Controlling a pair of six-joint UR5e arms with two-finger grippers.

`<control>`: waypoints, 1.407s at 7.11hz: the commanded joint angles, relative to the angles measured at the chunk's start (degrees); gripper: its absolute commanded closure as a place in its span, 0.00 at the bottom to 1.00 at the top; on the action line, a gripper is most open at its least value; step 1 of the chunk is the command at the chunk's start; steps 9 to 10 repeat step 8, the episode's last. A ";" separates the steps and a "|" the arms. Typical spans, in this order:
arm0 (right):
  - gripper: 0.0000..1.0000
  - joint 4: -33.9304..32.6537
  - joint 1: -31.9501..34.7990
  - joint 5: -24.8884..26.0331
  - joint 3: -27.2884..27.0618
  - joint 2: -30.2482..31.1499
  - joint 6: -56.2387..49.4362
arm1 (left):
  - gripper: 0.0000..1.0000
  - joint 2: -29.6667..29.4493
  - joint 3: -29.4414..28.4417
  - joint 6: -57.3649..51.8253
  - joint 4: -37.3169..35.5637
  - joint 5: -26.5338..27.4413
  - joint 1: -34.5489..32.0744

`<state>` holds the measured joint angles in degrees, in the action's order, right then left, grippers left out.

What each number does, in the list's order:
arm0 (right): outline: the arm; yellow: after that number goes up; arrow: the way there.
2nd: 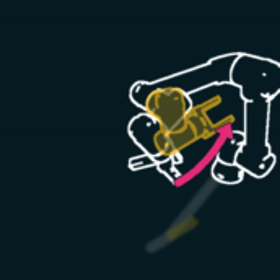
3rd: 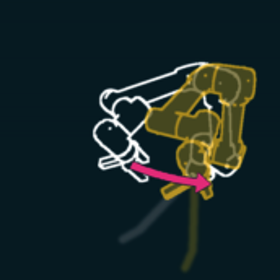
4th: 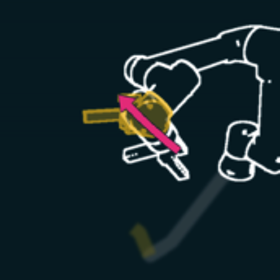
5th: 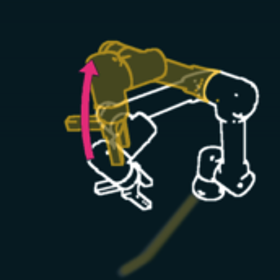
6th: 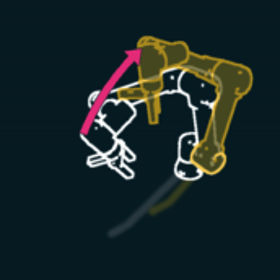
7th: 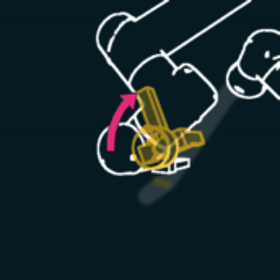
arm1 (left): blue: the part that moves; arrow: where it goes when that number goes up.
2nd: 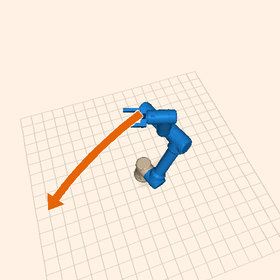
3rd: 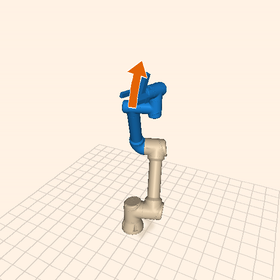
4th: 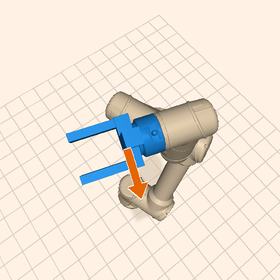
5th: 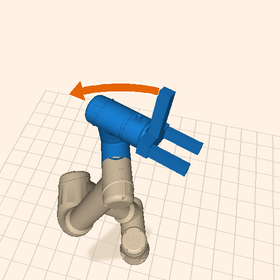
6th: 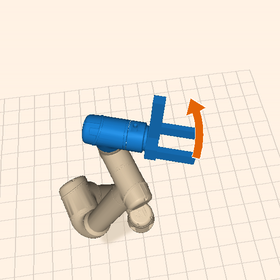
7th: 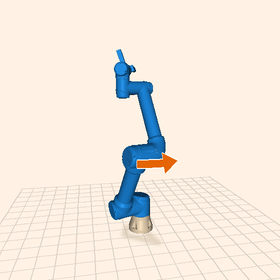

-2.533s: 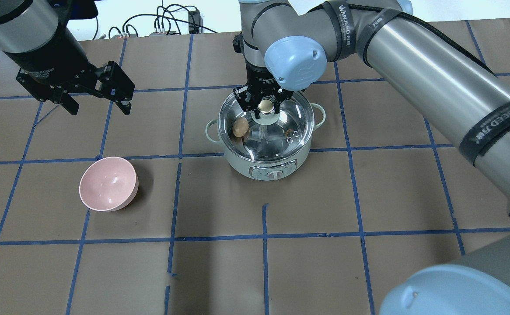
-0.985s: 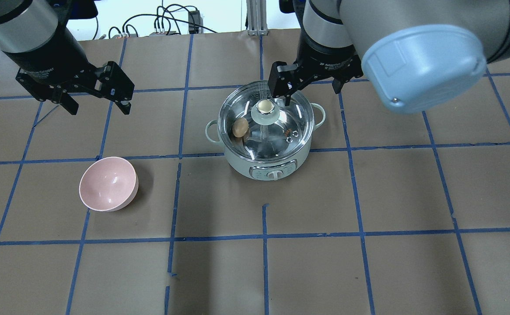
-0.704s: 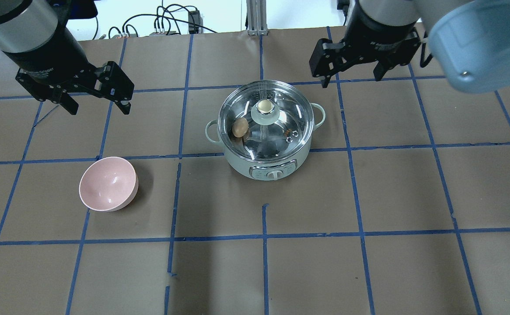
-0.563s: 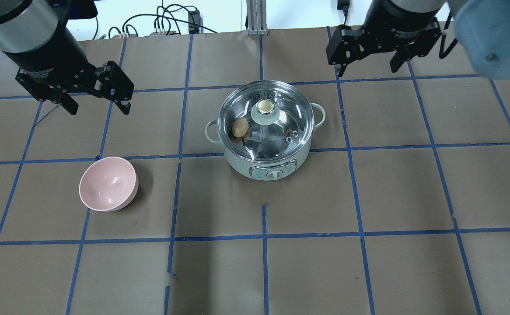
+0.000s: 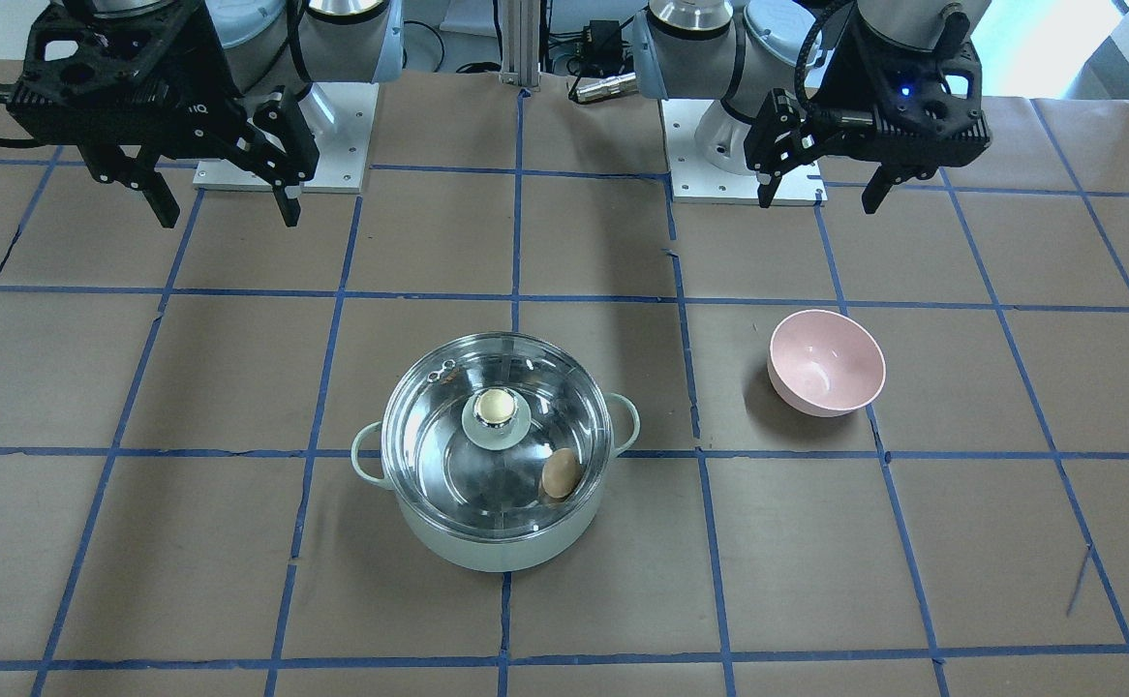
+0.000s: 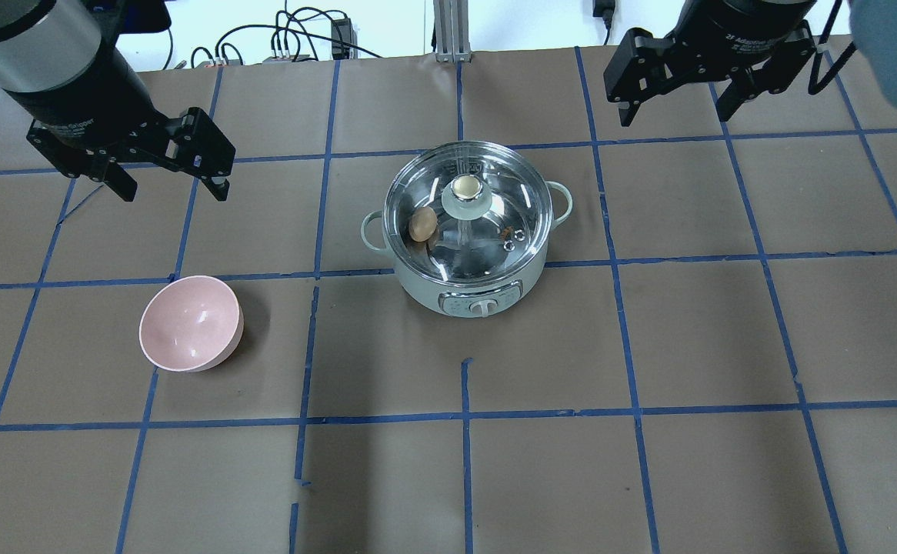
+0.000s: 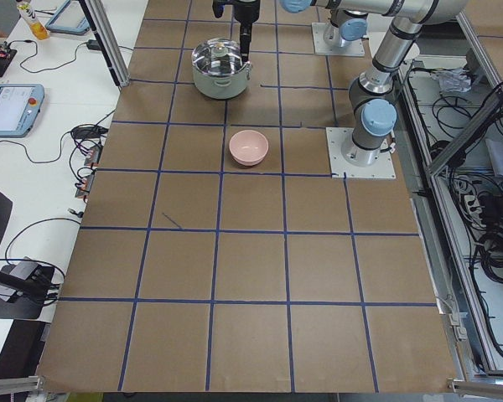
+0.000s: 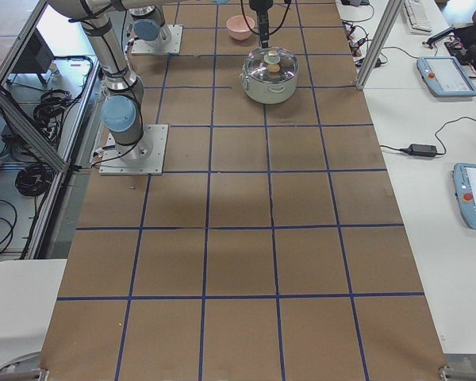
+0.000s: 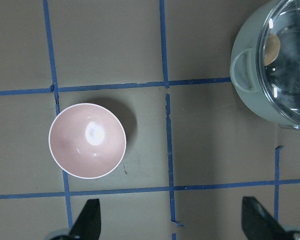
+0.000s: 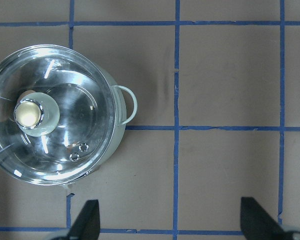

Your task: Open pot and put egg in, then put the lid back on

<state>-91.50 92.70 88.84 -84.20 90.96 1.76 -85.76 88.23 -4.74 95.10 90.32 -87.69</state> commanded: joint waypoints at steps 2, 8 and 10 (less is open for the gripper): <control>0.00 0.97 -0.06 -0.25 -0.52 0.00 0.26 | 0.00 -0.02 -0.33 0.34 0.08 -0.32 1.02; 0.00 0.88 0.20 0.37 -0.61 0.00 0.52 | 0.00 -0.02 -0.16 0.34 0.08 -0.41 1.11; 0.00 0.88 0.20 0.37 -0.61 0.00 0.52 | 0.00 -0.02 -0.16 0.34 0.08 -0.41 1.11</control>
